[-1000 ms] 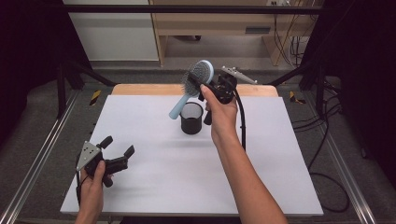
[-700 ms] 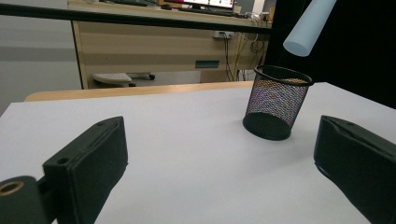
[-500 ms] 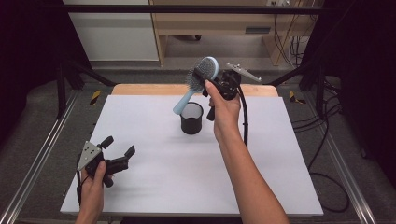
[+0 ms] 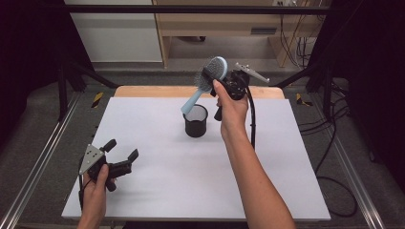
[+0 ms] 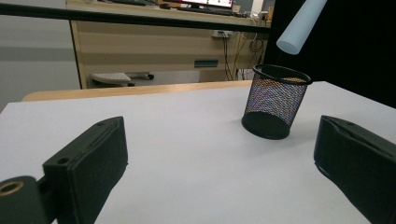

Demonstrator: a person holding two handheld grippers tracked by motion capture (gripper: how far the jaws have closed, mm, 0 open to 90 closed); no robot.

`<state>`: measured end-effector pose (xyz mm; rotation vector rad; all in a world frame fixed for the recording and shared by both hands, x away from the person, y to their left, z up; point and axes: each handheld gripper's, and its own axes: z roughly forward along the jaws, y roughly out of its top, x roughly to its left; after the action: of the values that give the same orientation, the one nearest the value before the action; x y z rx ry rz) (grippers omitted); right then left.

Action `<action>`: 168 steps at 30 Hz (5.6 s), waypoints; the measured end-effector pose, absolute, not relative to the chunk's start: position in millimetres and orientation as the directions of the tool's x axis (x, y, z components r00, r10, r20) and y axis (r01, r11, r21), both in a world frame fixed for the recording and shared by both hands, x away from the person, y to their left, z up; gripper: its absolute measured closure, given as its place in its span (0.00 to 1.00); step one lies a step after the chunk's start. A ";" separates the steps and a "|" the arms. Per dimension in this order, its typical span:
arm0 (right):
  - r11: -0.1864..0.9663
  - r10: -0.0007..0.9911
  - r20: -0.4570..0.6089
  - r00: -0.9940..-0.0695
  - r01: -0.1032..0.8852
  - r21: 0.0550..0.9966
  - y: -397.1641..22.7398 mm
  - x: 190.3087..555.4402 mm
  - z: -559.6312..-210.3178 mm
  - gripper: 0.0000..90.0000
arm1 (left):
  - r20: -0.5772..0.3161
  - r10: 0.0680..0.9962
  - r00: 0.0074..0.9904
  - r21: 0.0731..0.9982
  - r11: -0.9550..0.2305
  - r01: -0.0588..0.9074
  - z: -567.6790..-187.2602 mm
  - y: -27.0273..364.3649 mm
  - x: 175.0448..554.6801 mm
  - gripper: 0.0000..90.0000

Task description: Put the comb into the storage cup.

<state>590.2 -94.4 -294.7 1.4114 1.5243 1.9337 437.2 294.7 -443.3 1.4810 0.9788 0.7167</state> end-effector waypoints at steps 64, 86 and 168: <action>-0.274 0.818 0.395 -0.419 0.320 0.907 -93.5 613.6 -320.3 0.56 | -0.088 0.875 0.476 0.985 0.006 0.171 -443.7 294.8 438.0 0.04; -0.199 0.838 0.335 -0.431 0.331 0.923 -82.1 617.8 -335.7 0.56 | -0.088 0.874 0.478 0.985 0.006 0.172 -443.7 294.9 438.2 0.04; -0.221 0.823 0.395 -0.408 0.410 0.885 -70.5 621.2 -384.6 0.56 | -0.082 0.870 0.487 0.985 -0.002 0.171 -443.2 294.8 438.6 0.04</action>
<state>621.2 -70.5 -384.6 1.4580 1.6969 1.6647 438.6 294.8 -443.2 1.4979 0.9512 0.7074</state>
